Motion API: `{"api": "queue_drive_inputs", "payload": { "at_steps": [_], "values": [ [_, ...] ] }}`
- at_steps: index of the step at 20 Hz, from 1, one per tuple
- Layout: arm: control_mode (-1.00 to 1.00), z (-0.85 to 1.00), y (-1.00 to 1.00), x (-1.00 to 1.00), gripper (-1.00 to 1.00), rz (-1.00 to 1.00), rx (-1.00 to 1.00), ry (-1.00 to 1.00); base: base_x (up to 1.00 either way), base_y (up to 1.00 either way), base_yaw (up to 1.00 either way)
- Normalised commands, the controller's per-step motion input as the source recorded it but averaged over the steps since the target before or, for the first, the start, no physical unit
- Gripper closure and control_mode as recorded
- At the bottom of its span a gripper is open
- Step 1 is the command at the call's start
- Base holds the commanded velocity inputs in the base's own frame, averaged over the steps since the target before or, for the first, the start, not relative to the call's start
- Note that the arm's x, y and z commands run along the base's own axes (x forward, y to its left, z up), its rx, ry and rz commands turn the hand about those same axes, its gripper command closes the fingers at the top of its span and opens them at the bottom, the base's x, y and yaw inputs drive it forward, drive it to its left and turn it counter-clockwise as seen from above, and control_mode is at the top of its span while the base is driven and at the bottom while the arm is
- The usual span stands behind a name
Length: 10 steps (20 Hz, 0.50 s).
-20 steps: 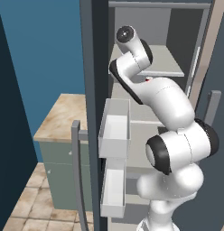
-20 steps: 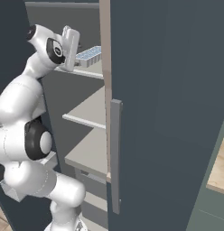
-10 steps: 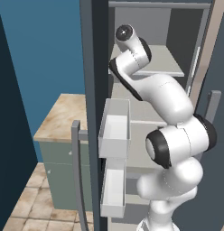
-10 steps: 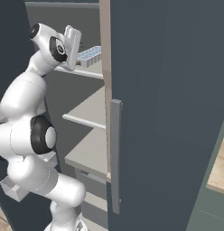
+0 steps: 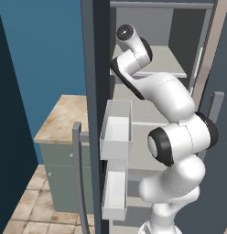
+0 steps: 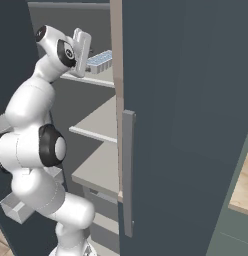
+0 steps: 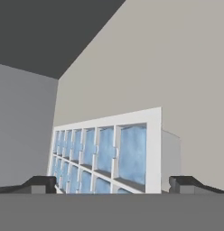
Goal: Open the freezer door, pick up the ice cube tray from the freezer, and place it on the dining counter.
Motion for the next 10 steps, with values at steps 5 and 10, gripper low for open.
{"api": "queue_drive_inputs", "payload": {
  "at_steps": [5,10],
  "values": [
    [-1.00,-0.11,0.00,0.04,-1.00,0.00,0.00,0.00,0.00,0.00,0.00],
    [-1.00,0.00,0.00,0.00,-1.00,0.00,0.00,0.00,0.00,0.00,0.00]
  ]
}}
